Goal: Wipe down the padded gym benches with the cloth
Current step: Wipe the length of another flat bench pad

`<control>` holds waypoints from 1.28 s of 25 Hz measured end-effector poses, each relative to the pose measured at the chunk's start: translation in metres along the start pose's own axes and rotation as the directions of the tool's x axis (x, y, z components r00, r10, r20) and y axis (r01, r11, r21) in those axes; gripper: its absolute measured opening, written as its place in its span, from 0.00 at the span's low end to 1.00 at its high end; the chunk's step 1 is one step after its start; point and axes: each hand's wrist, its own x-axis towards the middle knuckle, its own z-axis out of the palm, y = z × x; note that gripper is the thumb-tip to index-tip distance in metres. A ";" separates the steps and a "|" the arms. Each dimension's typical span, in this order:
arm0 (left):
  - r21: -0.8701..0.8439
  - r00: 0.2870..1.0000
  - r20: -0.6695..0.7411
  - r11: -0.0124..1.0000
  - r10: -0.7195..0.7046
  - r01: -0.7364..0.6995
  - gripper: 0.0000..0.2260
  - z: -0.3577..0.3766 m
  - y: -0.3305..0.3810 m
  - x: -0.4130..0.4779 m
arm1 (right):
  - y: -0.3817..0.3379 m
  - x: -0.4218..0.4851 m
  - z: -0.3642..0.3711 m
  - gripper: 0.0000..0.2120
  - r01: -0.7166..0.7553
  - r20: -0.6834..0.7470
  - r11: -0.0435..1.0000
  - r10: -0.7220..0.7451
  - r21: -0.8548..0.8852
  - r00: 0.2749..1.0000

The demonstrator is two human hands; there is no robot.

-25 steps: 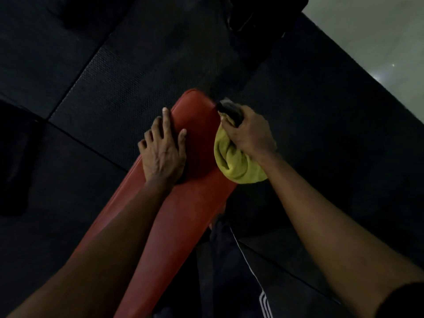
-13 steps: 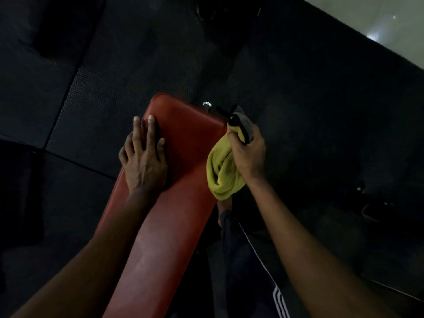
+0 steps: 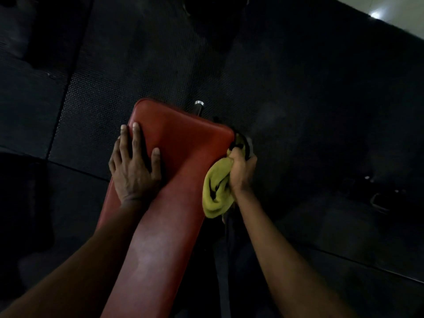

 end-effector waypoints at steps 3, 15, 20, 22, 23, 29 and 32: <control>0.011 1.000 -0.007 1.000 -0.004 0.004 0.31 0.001 0.001 0.001 | -0.016 0.021 0.000 0.05 0.071 0.033 0.997 -0.070 -0.027 0.997; 0.002 0.999 -0.006 0.999 -0.043 0.043 0.32 0.001 0.000 0.001 | -0.111 0.054 0.045 0.09 0.558 0.635 0.471 0.006 -0.683 0.772; -0.002 0.999 0.004 0.999 -0.044 0.044 0.32 0.003 -0.002 0.003 | -0.119 0.064 0.091 0.11 0.638 0.711 0.397 0.056 -0.660 0.701; -0.005 0.999 -0.004 0.999 -0.039 0.039 0.32 0.003 -0.003 0.003 | -0.114 0.066 0.095 0.11 0.652 0.718 0.396 0.025 -0.646 0.696; -0.009 0.999 -0.002 0.999 -0.034 0.034 0.32 0.003 -0.004 0.003 | -0.112 0.067 0.095 0.11 0.651 0.712 0.393 0.014 -0.650 0.702; -0.022 1.000 -0.005 1.000 0.001 -0.001 0.31 0.002 -0.005 0.002 | -0.120 0.056 0.142 0.10 0.740 0.774 0.366 -0.075 -0.565 0.628; -0.069 0.999 -0.015 0.997 -0.040 0.039 0.34 0.003 -0.005 0.001 | -0.125 0.040 0.188 0.10 0.843 0.862 0.205 0.002 -0.497 0.508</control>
